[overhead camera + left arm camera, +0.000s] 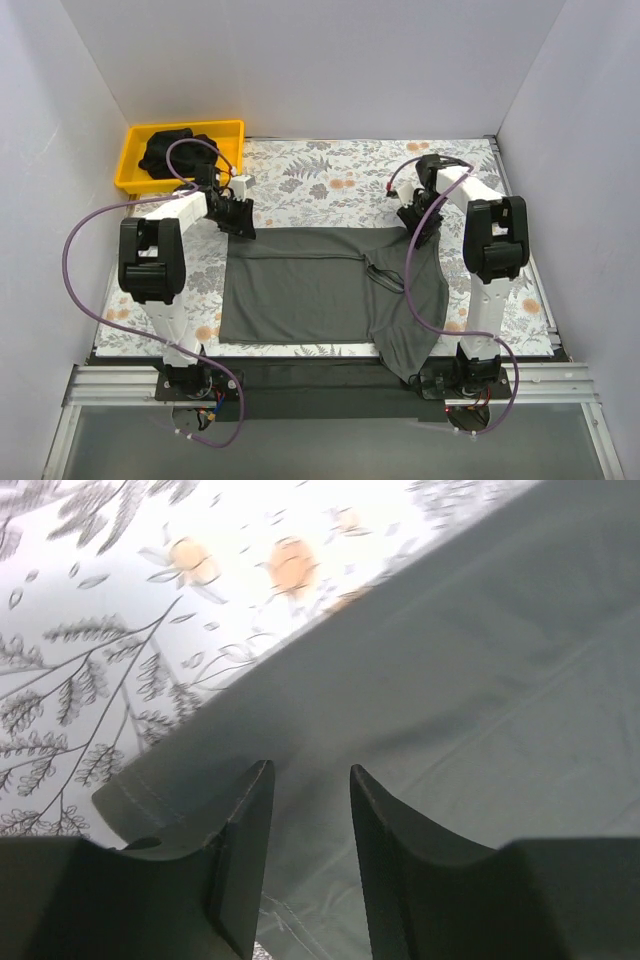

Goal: Fold and stack the t-shirts
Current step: Fold the tshirt

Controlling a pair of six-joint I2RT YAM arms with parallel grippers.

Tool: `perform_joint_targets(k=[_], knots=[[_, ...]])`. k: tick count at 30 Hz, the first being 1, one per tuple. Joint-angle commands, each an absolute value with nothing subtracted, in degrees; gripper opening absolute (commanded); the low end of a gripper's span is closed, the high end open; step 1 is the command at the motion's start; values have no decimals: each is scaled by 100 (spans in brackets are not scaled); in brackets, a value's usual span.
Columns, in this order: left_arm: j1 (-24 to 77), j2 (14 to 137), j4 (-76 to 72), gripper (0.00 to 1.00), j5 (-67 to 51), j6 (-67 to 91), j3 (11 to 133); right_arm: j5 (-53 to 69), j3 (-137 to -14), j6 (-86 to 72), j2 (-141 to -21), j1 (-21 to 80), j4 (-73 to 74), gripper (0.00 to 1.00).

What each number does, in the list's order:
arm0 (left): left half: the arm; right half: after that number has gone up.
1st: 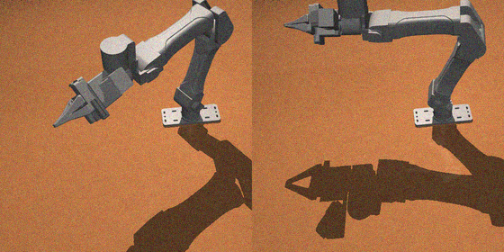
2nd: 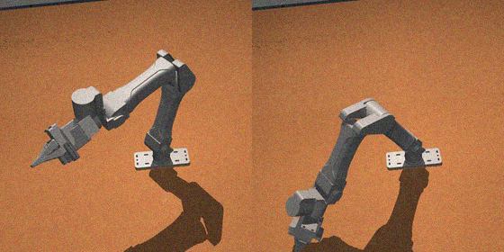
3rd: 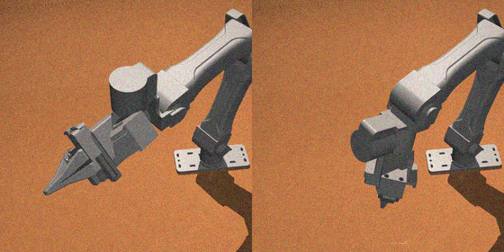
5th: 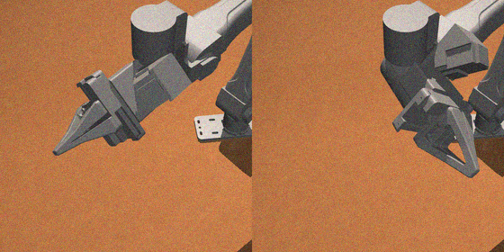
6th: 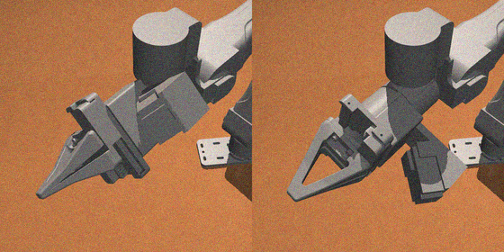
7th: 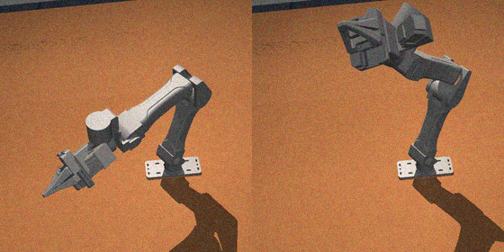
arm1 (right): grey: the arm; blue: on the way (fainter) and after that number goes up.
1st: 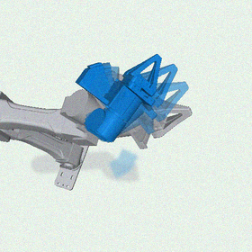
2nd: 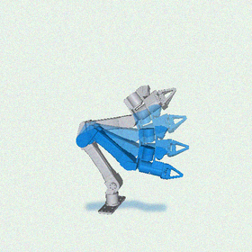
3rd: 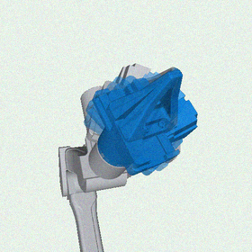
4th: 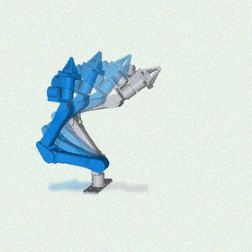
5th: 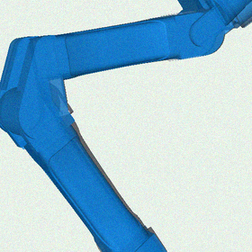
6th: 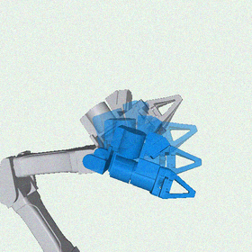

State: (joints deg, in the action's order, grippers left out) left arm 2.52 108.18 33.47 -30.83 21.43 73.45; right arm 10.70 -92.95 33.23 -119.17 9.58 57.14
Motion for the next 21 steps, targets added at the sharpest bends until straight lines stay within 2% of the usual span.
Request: perform_joint_targets(k=[1, 8, 12, 16, 19, 21], knots=[[237, 10995, 3629, 31, -2366, 2557, 7541, 177, -9045, 3366, -12067, 774, 5213, 35], [237, 11538, 3709, 28, -1750, 2593, 7479, 53, -9165, 3287, -12295, 738, 4913, 38], [229, 12242, 3621, 26, -1477, 2610, 8277, 26, -9904, 3191, -12752, 738, 4825, 39], [167, 13024, 3788, 25, -1476, 2610, 9698, -132, -10940, 3164, -13401, 738, 4834, 41], [158, 13262, 3928, 27, -1775, 2514, 10342, -44, -11592, 3225, -13544, 738, 4852, 48], [158, 13140, 4148, 34, -2264, 2409, 10607, 217, -11820, 3339, -13404, 738, 4860, 56]])
